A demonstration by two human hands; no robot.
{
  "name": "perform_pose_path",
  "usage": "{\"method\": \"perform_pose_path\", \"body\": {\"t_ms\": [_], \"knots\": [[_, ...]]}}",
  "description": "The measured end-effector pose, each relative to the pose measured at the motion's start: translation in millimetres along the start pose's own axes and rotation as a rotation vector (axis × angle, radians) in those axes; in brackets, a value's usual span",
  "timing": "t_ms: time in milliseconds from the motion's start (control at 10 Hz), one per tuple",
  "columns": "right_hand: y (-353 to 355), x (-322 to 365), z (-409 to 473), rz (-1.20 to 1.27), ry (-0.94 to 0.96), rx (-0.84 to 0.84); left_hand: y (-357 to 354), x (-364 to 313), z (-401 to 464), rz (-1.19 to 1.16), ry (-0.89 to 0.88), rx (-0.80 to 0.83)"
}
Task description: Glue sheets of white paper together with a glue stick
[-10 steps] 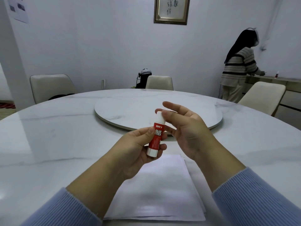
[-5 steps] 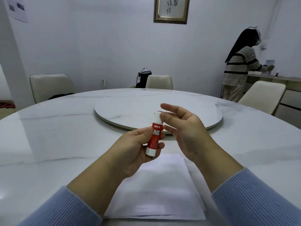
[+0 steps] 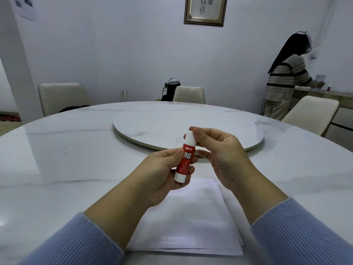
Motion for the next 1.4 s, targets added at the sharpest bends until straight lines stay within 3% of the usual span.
{"method": "perform_pose_path", "body": {"t_ms": [300, 400, 500, 600, 900, 1200, 1300, 1400], "knots": [[-18.8, 3.8, -3.8, -0.056, 0.207, -0.143, 10.2, -4.9, 4.2, 0.163, -0.068, -0.119], [-28.4, 1.5, -9.8, -0.177, 0.315, -0.133, 15.5, -9.9, 6.7, 0.149, -0.132, -0.076], [-35.9, -11.0, -8.9, -0.375, 0.361, -0.03, 24.5, -12.3, 17.3, 0.232, -0.243, -0.132], [-33.5, -17.6, -2.4, -0.371, 0.34, -0.048, 28.7, -9.2, 26.6, 0.441, -0.318, -0.208], [-30.2, -43.2, 10.0, -0.384, 0.226, -0.012, 39.8, 3.4, 44.9, 0.55, -0.326, -0.262], [-28.1, -50.5, 12.3, -0.405, 0.259, 0.028, 43.2, 8.7, 52.5, 0.556, -0.315, -0.27], [-23.4, -48.1, 14.5, -0.394, 0.244, -0.009, 43.9, 6.4, 52.9, 0.609, -0.318, -0.279], [-10.1, -41.1, 13.7, -0.373, 0.226, -0.118, 49.3, -16.4, 47.8, 0.683, -0.396, -0.42]]}}
Point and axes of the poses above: each hand's wrist, its own z-axis towards the middle knuckle, its own y-axis out of the back of the hand, x = y × z, the point moved 2 cm from there along z, towards the middle knuckle, and after that the axes turned 8 degrees about -x, right-handed, at the moved point
